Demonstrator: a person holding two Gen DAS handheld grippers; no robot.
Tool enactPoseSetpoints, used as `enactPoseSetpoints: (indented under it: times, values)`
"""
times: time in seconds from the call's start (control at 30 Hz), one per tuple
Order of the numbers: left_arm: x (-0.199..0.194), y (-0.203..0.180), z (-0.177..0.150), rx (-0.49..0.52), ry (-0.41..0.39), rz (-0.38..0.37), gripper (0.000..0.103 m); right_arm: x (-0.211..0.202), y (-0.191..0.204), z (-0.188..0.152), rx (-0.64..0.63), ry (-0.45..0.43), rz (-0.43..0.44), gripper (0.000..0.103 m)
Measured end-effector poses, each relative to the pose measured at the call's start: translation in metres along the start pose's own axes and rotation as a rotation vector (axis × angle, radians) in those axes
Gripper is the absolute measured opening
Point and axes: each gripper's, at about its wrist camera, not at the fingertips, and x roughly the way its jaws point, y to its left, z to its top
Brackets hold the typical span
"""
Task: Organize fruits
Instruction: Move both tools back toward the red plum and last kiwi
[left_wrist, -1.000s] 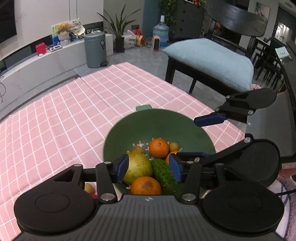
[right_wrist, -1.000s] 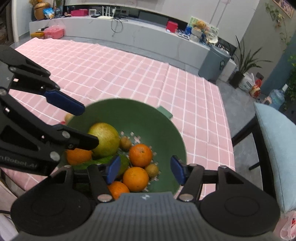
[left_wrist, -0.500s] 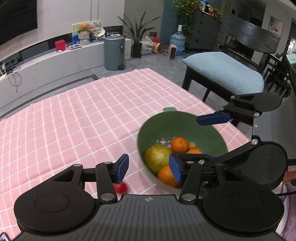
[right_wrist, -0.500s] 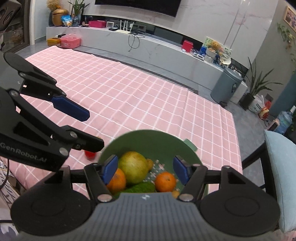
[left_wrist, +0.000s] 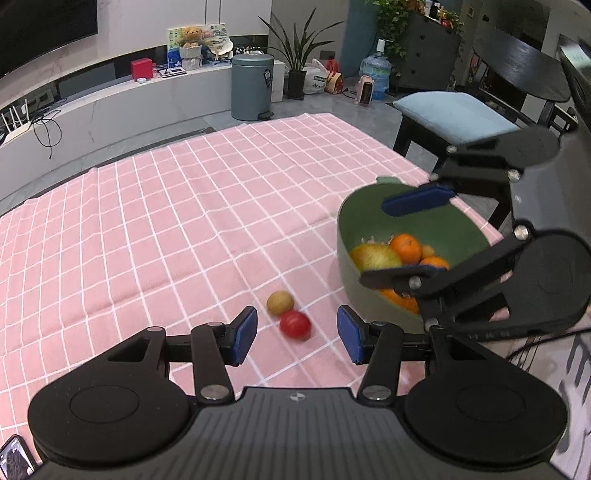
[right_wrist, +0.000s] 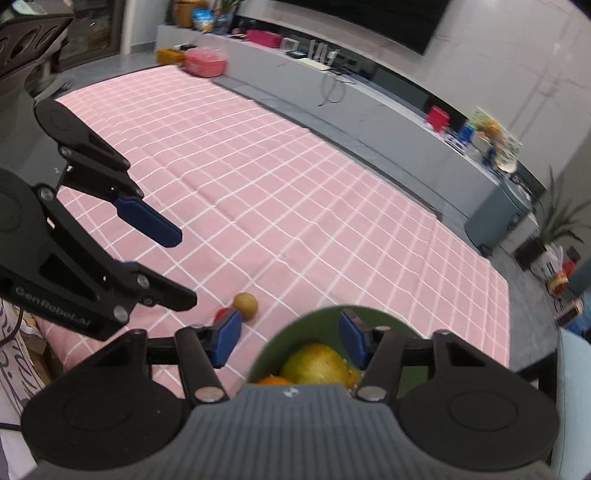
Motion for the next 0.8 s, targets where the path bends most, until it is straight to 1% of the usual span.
enactPoseSetpoints:
  times: [0.17,0.27,0.37,0.53,0.8]
  values:
    - [0.006,0.017,-0.015,-0.009,0.002,-0.032,0.059,0.013,0.009,0.011,-0.072,0.015,0.028,0.045]
    - [0.012,0.027,-0.022,-0.029,0.009,-0.053,0.059,0.022,0.015,0.017,-0.114,0.04,0.049,0.035]
    - [0.019,0.033,-0.028,-0.037,0.019,-0.07,0.059,0.032,0.017,0.02,-0.138,0.071,0.067,0.032]
    - [0.034,0.031,-0.033,-0.031,0.032,-0.095,0.059,0.05,0.018,0.024,-0.155,0.119,0.108,0.028]
    - [0.062,0.021,-0.03,-0.032,0.045,-0.094,0.059,0.063,0.013,0.03,-0.125,0.142,0.074,0.028]
